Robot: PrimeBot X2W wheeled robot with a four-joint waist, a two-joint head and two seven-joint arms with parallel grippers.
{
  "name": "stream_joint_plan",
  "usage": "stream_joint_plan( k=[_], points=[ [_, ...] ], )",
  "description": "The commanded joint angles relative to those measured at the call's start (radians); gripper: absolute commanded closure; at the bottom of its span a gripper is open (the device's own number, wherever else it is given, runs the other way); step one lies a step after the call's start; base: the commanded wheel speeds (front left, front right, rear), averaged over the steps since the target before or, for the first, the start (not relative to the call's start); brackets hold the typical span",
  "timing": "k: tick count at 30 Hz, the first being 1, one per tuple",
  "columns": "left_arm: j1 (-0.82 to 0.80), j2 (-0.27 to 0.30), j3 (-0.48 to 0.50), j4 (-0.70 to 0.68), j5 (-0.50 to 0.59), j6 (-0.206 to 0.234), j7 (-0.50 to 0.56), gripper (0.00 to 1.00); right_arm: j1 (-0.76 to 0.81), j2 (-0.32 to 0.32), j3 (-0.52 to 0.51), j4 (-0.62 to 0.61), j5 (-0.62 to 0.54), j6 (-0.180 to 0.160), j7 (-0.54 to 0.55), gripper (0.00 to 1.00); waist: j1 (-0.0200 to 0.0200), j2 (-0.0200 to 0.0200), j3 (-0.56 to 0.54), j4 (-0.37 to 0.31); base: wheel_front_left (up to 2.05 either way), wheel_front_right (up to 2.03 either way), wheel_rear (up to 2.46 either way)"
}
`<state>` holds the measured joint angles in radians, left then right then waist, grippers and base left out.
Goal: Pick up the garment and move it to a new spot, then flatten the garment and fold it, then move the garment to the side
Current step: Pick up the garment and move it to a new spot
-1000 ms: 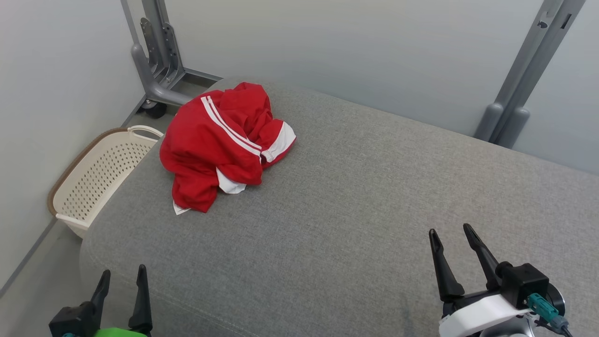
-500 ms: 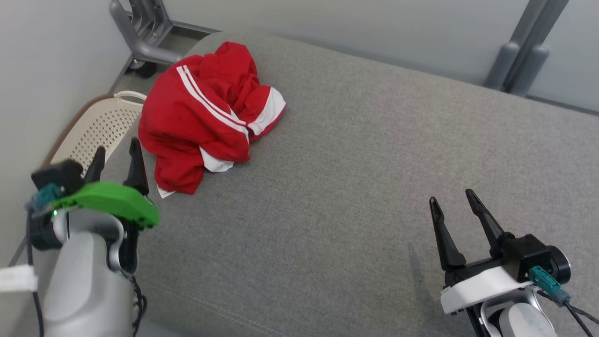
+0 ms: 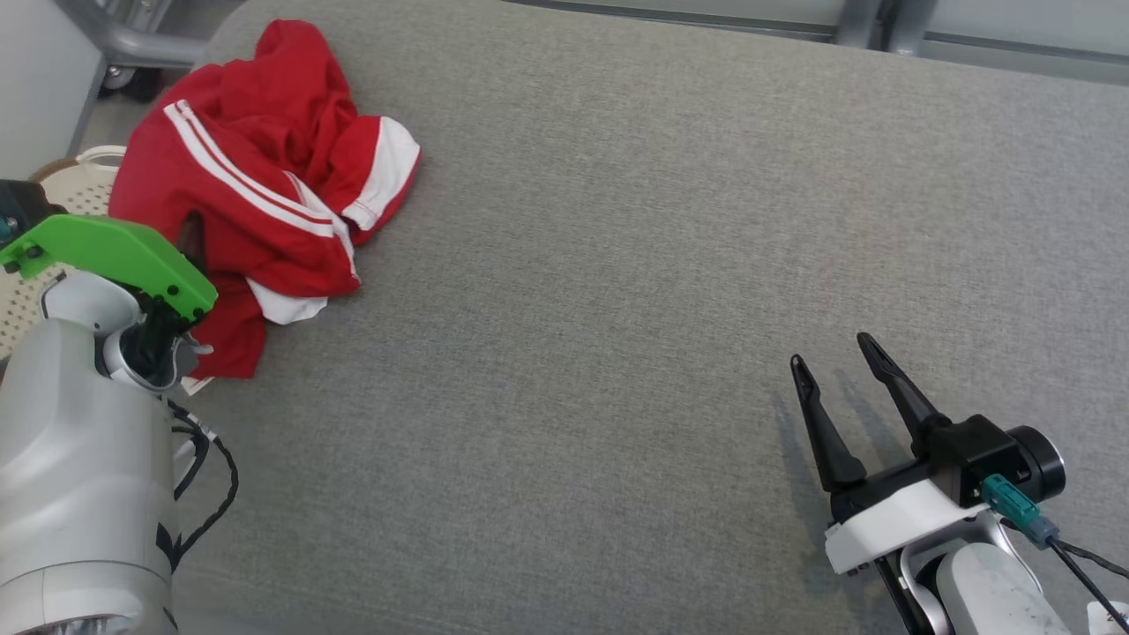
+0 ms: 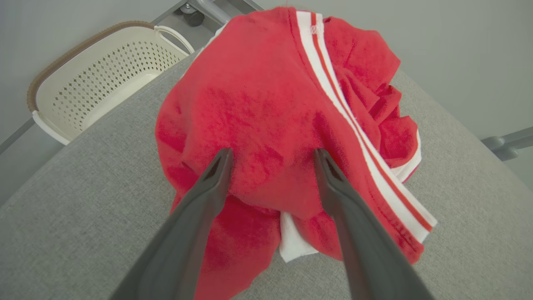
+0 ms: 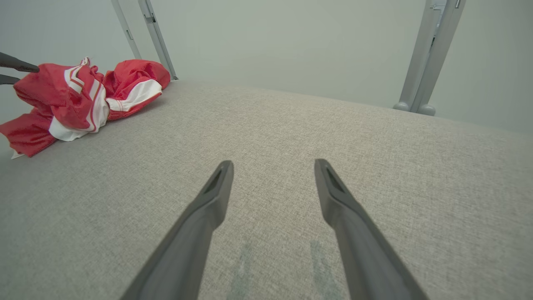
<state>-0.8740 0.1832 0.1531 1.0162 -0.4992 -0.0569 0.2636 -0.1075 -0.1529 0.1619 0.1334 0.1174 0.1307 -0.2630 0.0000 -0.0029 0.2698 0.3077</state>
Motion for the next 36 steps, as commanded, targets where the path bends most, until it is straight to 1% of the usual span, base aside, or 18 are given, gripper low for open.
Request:
stream_joint_plan(
  k=[1, 3, 6, 8, 10, 12, 16, 19, 20, 24, 26, 27, 31, 32, 36],
  points=[
    [-0.011, 0.013, 0.001, 0.018, -0.001, 0.012, 0.001, 0.00, -0.003, -0.007, 0.006, 0.001, 0.006, 0.000, -0.005, 0.00, 0.0000, 0.0029, 0.038, -0.064, 0.00, 0.00, 0.00],
    [-0.012, 0.031, 0.001, 0.056, 0.006, 0.028, -0.003, 0.00, -0.010, -0.015, 0.020, -0.001, 0.009, 0.000, -0.005, 0.00, 0.0000, 0.0029, 0.047, -0.087, 0.00, 0.00, 0.00],
    [0.003, 0.053, -0.001, 0.102, 0.021, 0.061, -0.042, 0.00, -0.025, -0.023, 0.026, -0.007, 0.013, 0.000, -0.005, 0.00, 0.0000, 0.0029, 0.052, -0.116, 0.00, 0.00, 0.00],
    [0.003, 0.056, -0.005, 0.121, 0.027, 0.063, -0.067, 0.00, -0.019, -0.026, 0.019, -0.010, 0.015, 0.000, -0.005, 0.00, 0.0000, 0.0029, 0.052, -0.122, 0.00, 0.00, 0.00],
    [-0.008, 0.054, -0.015, 0.133, 0.034, 0.055, -0.094, 1.00, -0.009, -0.026, 0.007, -0.015, 0.018, 0.000, -0.005, 0.00, 0.0000, 0.0029, 0.050, -0.117, 0.00, 0.00, 0.00],
    [-0.023, 0.048, -0.028, 0.140, 0.042, 0.048, -0.116, 1.00, 0.004, -0.021, -0.004, -0.014, 0.015, 0.000, -0.005, 0.00, 0.0000, 0.0029, 0.041, -0.105, 0.00, 0.00, 0.00],
    [-0.052, 0.045, -0.101, 0.144, 0.113, 0.058, -0.145, 1.00, 0.036, 0.001, -0.031, -0.012, 0.013, 0.000, -0.005, 0.00, 0.0000, 0.0029, 0.002, -0.062, 0.00, 0.00, 0.00],
    [-0.092, 0.054, -0.134, 0.126, 0.135, 0.035, -0.152, 1.00, 0.052, 0.020, -0.036, -0.018, 0.017, 0.000, -0.005, 0.00, 0.0000, 0.0029, -0.033, -0.037, 0.00, 0.00, 0.00],
    [-0.092, 0.054, -0.134, 0.126, 0.135, 0.035, -0.152, 1.00, 0.052, 0.020, -0.036, -0.018, 0.017, 0.000, -0.005, 0.00, 0.0000, 0.0029, -0.033, -0.037, 0.00, 0.00, 0.00],
    [-0.176, 0.071, -0.168, 0.074, 0.152, -0.005, -0.126, 1.00, 0.058, 0.039, -0.036, -0.022, 0.020, 0.000, -0.005, 0.00, 0.0000, 0.0029, -0.069, -0.018, 0.00, 0.00, 0.00],
    [-0.212, 0.073, -0.166, 0.043, 0.134, -0.025, -0.092, 1.00, 0.046, 0.048, -0.033, -0.024, 0.025, 0.000, -0.005, 0.00, 0.0000, 0.0029, -0.083, -0.021, 0.00, 0.00, 0.00],
    [-0.228, 0.084, -0.179, 0.025, 0.145, -0.032, -0.075, 1.00, 0.042, 0.054, -0.034, -0.026, 0.027, 0.000, -0.005, 0.00, 0.0000, 0.0029, -0.090, -0.024, 0.00, 0.00, 0.00],
    [-0.289, 0.107, -0.200, -0.066, 0.133, -0.053, 0.007, 1.00, 0.034, 0.073, -0.030, -0.033, 0.036, 0.000, -0.005, 0.00, 0.0000, 0.0029, -0.109, -0.049, 0.00, 0.00, 0.00],
    [-0.299, 0.104, -0.201, -0.096, 0.119, -0.059, 0.030, 1.00, 0.034, 0.077, -0.033, -0.034, 0.041, 0.000, -0.005, 0.00, 0.0000, 0.0029, -0.112, -0.057, 0.00, 0.00, 0.00],
    [-0.292, 0.039, -0.211, -0.251, 0.007, -0.073, 0.173, 1.00, 0.054, 0.093, -0.050, -0.037, 0.052, 0.000, -0.005, 0.00, 0.0000, 0.0029, -0.129, -0.087, 0.00, 0.00, 0.00]
  ],
)
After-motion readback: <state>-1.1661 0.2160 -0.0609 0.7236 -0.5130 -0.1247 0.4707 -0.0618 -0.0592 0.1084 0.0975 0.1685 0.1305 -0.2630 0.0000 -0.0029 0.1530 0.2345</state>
